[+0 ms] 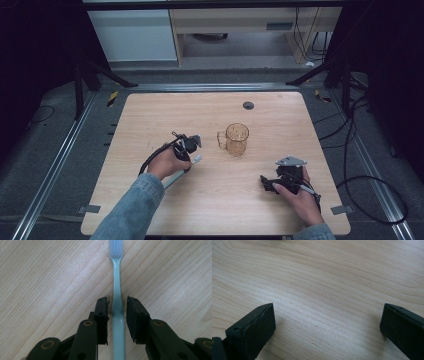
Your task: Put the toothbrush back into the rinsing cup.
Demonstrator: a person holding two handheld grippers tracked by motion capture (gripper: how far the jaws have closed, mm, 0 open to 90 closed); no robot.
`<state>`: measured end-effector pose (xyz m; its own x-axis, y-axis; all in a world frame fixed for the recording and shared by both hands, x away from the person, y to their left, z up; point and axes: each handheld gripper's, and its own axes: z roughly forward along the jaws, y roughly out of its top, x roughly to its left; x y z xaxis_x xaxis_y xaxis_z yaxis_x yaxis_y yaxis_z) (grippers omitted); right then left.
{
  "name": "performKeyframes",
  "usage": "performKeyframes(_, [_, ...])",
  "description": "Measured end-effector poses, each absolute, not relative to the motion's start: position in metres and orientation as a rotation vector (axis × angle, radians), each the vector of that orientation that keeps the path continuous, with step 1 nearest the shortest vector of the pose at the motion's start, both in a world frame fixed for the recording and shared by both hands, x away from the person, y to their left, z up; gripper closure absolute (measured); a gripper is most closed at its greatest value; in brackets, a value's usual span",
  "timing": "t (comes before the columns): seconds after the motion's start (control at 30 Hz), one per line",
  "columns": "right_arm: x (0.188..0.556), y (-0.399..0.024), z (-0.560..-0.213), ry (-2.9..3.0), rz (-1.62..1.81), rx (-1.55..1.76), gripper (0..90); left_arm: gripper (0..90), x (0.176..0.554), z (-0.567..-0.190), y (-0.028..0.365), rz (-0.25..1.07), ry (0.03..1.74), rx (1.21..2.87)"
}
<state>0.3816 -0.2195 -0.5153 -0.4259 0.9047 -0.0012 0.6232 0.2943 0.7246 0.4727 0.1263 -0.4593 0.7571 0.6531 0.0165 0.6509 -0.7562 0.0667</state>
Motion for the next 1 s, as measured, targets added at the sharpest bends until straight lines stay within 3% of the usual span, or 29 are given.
performKeyframes(0.7, [0.3815, -0.2195, -0.5151, 2.157, 0.925, 1.369, 0.5, 78.3, 0.4745, -0.4634, 0.1261, 0.047, 1.081, 2.883])
performKeyframes(1.0, [0.3815, -0.2195, -0.5152, 2.157, 0.925, 1.369, 0.5, 79.1, 0.4693, -0.4539, 0.1333, 0.099, 1.071, 2.799])
